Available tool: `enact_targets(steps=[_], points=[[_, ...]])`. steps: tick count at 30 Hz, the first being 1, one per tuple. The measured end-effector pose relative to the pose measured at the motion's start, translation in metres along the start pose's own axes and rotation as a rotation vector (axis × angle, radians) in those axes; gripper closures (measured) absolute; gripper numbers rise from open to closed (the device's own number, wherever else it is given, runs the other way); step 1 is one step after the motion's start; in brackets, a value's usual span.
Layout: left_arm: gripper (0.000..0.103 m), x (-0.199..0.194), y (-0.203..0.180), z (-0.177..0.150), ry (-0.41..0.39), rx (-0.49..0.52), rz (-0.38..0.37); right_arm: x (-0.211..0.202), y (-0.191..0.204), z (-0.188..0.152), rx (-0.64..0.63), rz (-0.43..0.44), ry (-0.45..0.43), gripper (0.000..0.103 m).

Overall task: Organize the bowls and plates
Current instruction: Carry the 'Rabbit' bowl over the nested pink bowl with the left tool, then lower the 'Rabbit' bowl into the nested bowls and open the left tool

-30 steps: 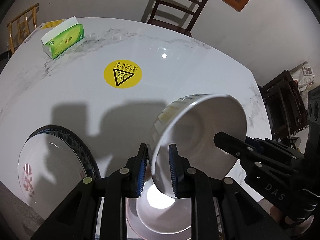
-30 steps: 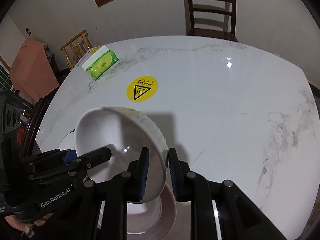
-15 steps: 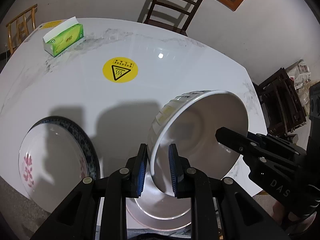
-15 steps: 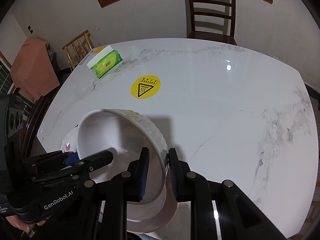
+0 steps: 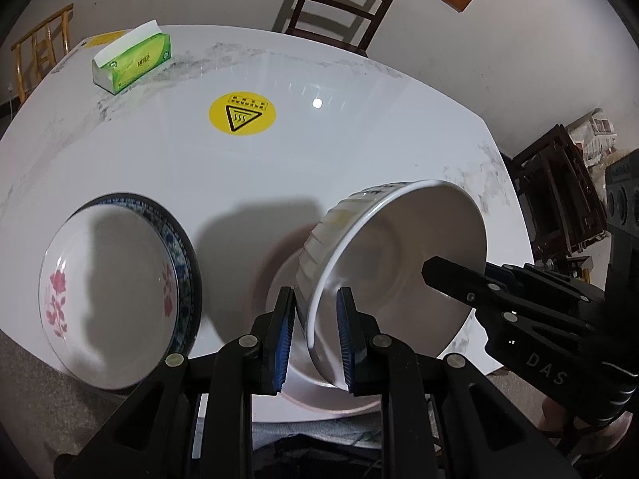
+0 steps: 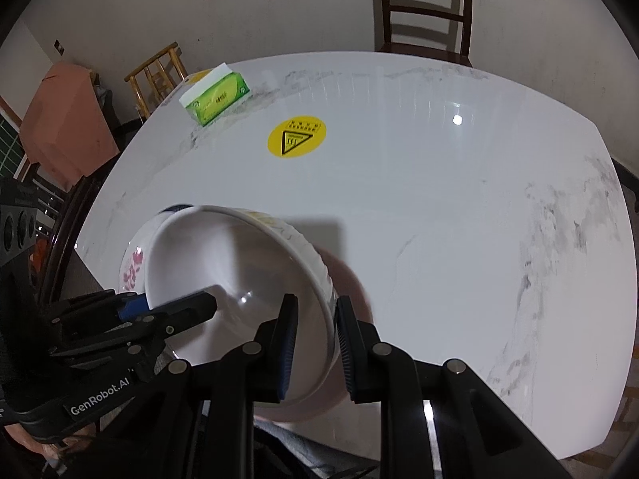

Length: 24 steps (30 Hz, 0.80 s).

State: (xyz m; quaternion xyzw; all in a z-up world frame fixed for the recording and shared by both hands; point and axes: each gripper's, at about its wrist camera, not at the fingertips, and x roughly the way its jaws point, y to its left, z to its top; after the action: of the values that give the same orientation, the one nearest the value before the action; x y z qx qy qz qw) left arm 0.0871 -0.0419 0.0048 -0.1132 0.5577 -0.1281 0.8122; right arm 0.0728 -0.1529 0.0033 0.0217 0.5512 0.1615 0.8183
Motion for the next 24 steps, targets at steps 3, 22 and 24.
enact_targets(steps=[3,22,24], points=[[0.086,-0.001,-0.002,-0.007,0.008,0.006,-0.002,0.002,0.001,-0.007,-0.004,-0.013,0.018,0.083],[0.086,0.014,0.006,-0.024,0.081,-0.011,-0.006,0.024,0.000,-0.023,0.010,-0.006,0.108,0.083],[0.086,0.016,0.007,-0.023,0.085,-0.014,-0.006,0.026,-0.002,-0.022,0.017,-0.001,0.113,0.083]])
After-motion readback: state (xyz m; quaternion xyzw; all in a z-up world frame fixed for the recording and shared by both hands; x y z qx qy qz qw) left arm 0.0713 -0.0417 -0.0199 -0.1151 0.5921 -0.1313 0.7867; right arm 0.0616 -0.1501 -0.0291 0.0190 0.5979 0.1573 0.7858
